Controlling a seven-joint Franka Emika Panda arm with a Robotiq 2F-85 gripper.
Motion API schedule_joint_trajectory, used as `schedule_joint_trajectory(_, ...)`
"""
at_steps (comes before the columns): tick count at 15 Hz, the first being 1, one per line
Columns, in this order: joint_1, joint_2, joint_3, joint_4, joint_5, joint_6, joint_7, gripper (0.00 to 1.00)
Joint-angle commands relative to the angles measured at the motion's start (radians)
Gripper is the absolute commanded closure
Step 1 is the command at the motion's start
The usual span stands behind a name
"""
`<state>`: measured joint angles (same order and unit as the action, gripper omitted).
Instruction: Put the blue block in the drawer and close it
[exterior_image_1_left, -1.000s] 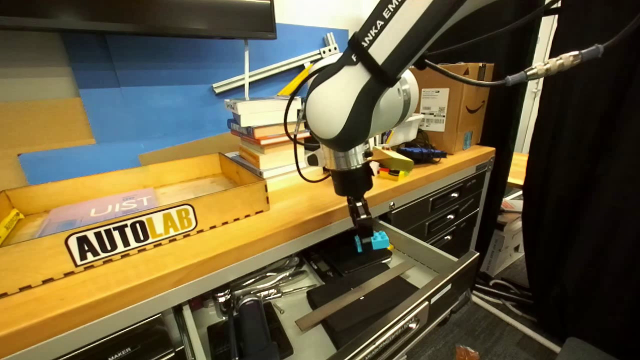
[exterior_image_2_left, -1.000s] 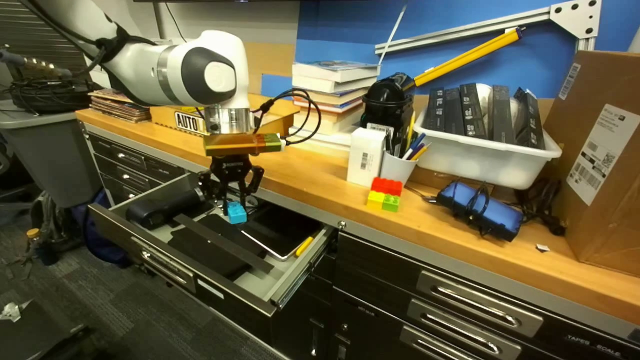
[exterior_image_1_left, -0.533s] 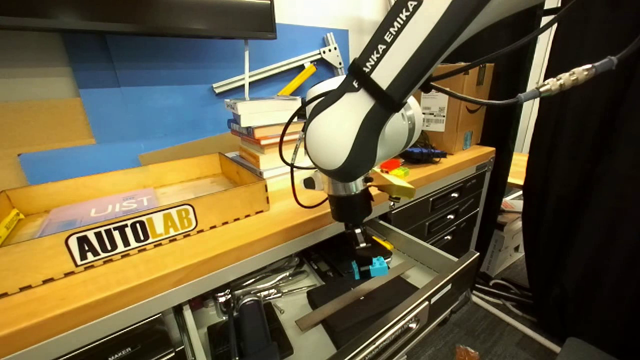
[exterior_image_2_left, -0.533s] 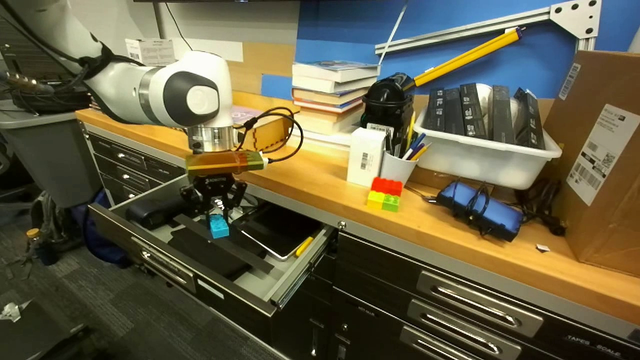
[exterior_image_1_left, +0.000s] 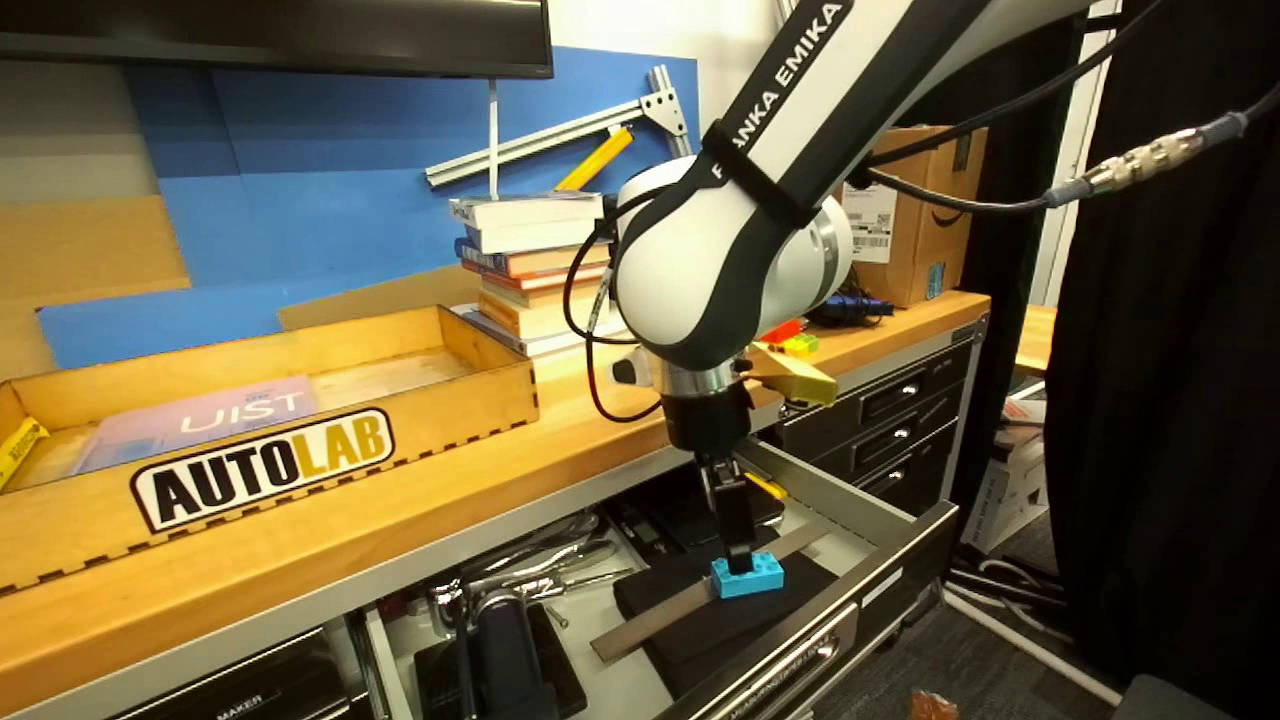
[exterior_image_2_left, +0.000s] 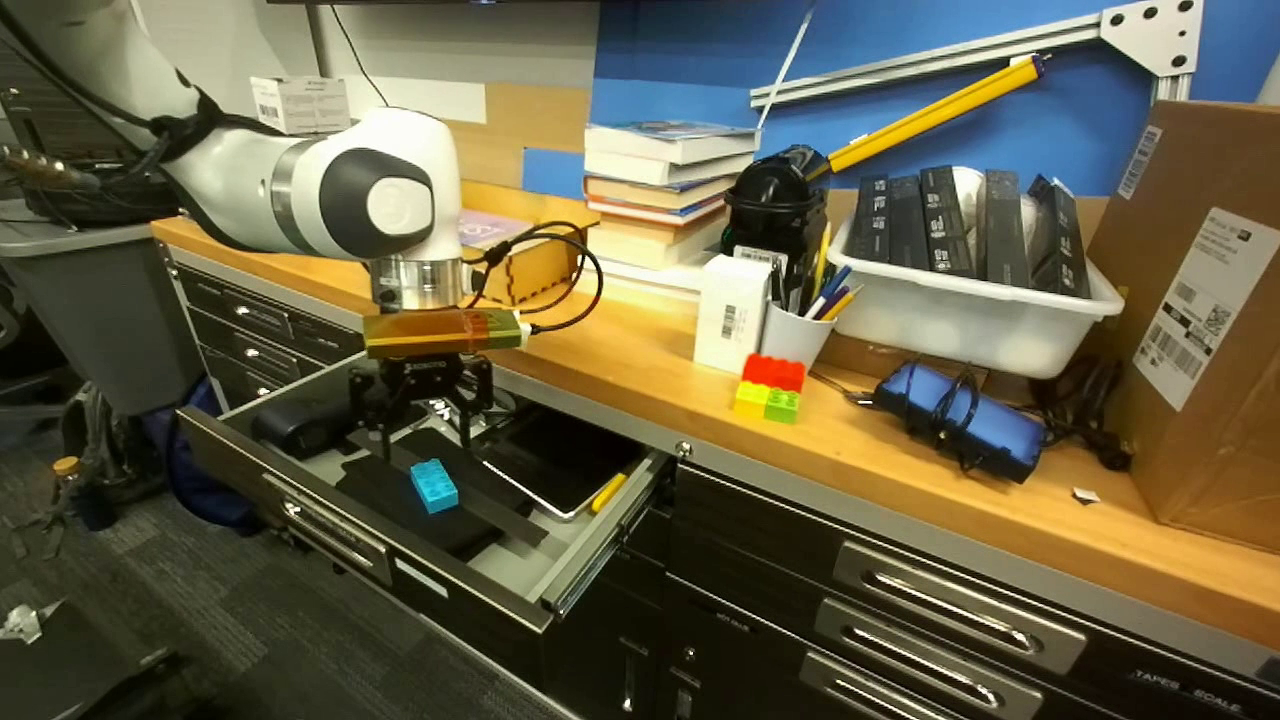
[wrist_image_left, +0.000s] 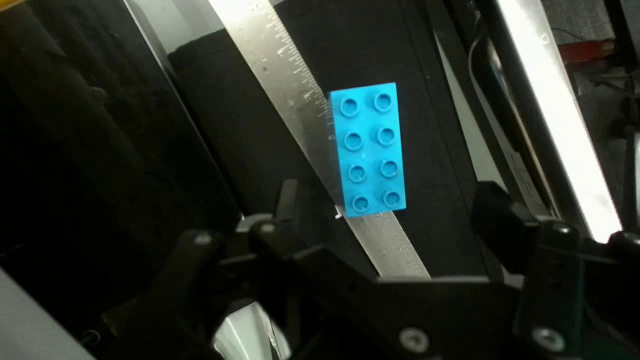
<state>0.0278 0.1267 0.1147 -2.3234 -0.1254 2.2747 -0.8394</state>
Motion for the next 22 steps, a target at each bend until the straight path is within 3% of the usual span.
schedule_joint_trajectory(1,-0.006,-0.117,-0.028,-0.087,0.0,0.031,0.089,0.0)
schedule_joint_trajectory(7,-0.034,-0.321,-0.104,-0.249,-0.092,0.009,0.373,0.0)
schedule_joint_trajectory(11,-0.076,-0.435,-0.122,-0.336,-0.221,-0.01,0.596,0.0)
schedule_joint_trajectory(12,-0.084,-0.444,-0.119,-0.35,-0.231,-0.025,0.658,0.25)
schedule_joint_trajectory(13,-0.093,-0.457,-0.112,-0.367,-0.248,-0.037,0.723,0.27)
schedule_joint_trajectory(17,-0.101,-0.466,-0.086,-0.409,-0.265,-0.142,0.932,0.58)
schedule_joint_trajectory(22,-0.061,-0.406,-0.085,-0.409,-0.152,-0.157,0.975,0.97)
